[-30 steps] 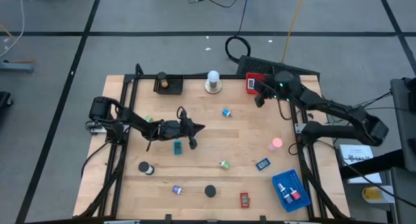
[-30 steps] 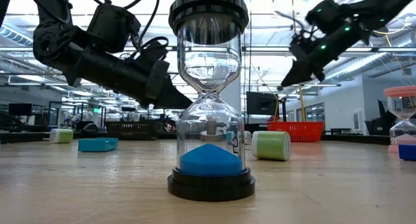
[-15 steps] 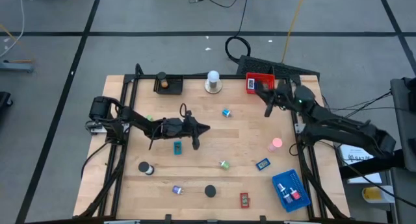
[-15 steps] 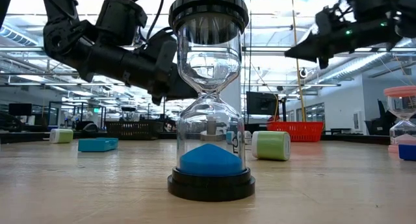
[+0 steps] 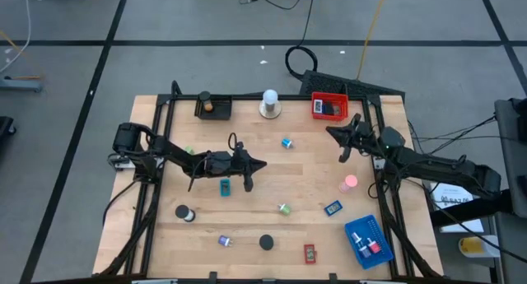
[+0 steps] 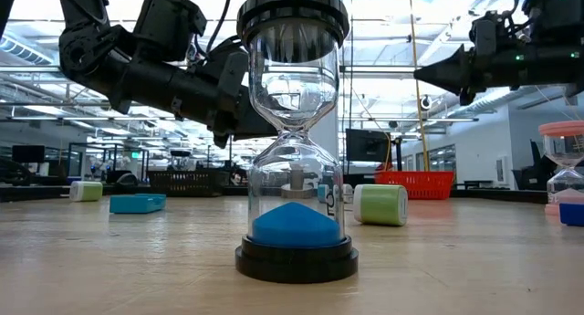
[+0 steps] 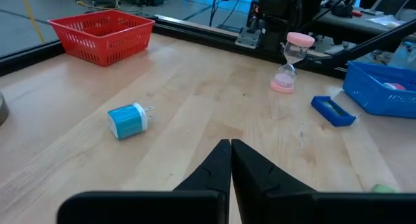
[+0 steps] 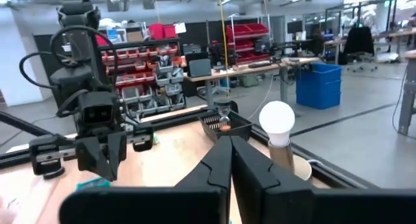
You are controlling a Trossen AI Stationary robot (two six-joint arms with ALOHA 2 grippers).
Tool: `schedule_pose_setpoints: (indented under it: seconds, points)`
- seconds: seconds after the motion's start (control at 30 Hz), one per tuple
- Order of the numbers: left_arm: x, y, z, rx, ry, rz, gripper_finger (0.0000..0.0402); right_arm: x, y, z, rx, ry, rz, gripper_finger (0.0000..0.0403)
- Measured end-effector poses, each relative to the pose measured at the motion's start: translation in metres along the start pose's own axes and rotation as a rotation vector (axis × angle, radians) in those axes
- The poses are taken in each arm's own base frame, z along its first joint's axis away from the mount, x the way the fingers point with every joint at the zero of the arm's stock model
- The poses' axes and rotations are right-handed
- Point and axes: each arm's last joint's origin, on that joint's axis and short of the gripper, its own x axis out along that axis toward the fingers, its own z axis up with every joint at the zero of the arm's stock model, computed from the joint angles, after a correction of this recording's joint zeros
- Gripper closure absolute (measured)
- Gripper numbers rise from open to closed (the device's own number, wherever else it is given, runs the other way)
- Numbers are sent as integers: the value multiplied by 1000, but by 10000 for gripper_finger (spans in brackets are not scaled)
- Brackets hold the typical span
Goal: Pick & Place Office items
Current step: Put the green charger adapter into the blue bin
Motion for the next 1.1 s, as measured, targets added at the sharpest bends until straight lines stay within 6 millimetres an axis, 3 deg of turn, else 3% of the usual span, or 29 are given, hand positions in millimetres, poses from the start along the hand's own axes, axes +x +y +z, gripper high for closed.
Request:
schedule_pose_setpoints:
  seconds: [0.43,0.77,1.1]
  points:
    - [-3,-6,1,2,9,-18,388,-5,12,-10,-58,92,-15,403]
    - [-23,-12,41,28,173,31,398,-5,16,-9,-107,87,14,400]
    - [-43,-33,67,-5,452,125,317,-5,16,-10,-107,90,14,401]
